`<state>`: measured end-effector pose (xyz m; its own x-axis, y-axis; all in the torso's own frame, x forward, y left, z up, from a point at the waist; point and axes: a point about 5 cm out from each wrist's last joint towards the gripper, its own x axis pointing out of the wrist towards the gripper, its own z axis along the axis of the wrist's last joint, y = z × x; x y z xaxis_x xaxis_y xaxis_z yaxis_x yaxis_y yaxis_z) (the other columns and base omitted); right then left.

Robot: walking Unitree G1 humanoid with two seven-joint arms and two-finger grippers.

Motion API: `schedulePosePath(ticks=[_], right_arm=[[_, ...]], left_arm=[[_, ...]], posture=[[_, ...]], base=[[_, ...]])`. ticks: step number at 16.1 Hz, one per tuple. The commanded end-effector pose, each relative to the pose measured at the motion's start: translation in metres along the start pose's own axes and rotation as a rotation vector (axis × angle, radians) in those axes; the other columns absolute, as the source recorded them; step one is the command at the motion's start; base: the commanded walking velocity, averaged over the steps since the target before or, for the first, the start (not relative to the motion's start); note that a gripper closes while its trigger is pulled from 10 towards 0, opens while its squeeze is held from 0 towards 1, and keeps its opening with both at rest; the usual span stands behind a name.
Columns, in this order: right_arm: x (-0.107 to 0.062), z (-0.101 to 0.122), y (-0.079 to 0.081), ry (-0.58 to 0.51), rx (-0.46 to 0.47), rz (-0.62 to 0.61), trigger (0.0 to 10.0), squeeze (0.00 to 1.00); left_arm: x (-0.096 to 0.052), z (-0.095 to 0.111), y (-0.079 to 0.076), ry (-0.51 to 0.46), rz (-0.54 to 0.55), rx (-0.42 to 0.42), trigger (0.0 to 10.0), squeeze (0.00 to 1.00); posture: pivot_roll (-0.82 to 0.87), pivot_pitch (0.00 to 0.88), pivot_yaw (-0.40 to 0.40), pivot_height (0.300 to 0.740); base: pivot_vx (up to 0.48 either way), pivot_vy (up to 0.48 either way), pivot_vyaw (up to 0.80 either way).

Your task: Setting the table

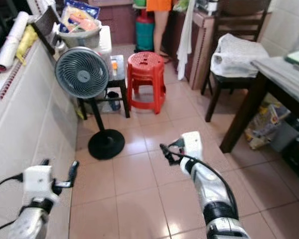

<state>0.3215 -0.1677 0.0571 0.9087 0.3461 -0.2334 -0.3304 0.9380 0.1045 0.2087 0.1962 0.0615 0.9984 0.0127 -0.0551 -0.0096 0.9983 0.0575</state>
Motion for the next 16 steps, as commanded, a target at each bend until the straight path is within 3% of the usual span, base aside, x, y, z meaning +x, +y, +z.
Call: schedulePosePath(ticks=[1,2,4,6,8,11,14,16], right_arm=[[-0.007,0.003,-0.005,-0.02,0.038,-0.039,10.0,0.0],[-0.022,0.0,-0.008,-0.035,0.049,-0.072,10.0,0.0],[-0.044,-0.01,-0.006,-0.023,0.073,-0.089,10.0,0.0],[-0.064,-0.029,-0.001,0.038,0.072,-0.075,10.0,0.0],[-0.081,-0.03,0.003,0.043,0.015,-0.042,10.0,0.0],[-0.085,-0.016,0.006,-0.019,-0.004,-0.048,10.0,0.0],[-0.076,-0.002,0.012,-0.039,-0.033,-0.052,10.0,0.0],[-0.073,0.003,0.014,-0.031,-0.034,-0.05,10.0,0.0]], left_arm=[[-0.005,0.006,-0.002,-0.005,0.002,0.01,10.0,0.0],[-0.017,0.002,0.001,0.013,0.031,0.041,10.0,0.0],[-0.026,-0.001,0.006,0.053,0.08,0.008,10.0,0.0],[-0.029,0.002,0.005,0.064,0.069,0.005,10.0,0.0],[-0.028,0.003,0.003,0.075,0.018,0.034,10.0,0.0],[-0.027,0.001,0.002,0.078,0.032,0.024,10.0,0.0],[-0.022,0.0,-0.002,0.079,0.029,-0.001,10.0,0.0],[-0.014,0.002,-0.003,0.068,0.039,-0.017,10.0,0.0]], posture=[[0.0,0.0,0.049,0.74],[0.0,0.0,0.047,0.74],[0.0,0.0,0.049,0.74],[-0.01,0.008,0.056,0.74],[-0.02,0.011,0.052,0.74],[-0.04,0.016,0.051,0.74],[-0.05,0.007,0.041,0.74],[-0.06,0.0,0.03,0.74]], base=[[0.0,0.0,0.0],[0.0,0.0,0.0],[0.0,0.0,0.0],[0.0,0.0,0.0],[0.0,0.0,0.0],[0.0,0.0,0.0],[0.0,0.0,0.0],[0.0,0.0,-0.78]])
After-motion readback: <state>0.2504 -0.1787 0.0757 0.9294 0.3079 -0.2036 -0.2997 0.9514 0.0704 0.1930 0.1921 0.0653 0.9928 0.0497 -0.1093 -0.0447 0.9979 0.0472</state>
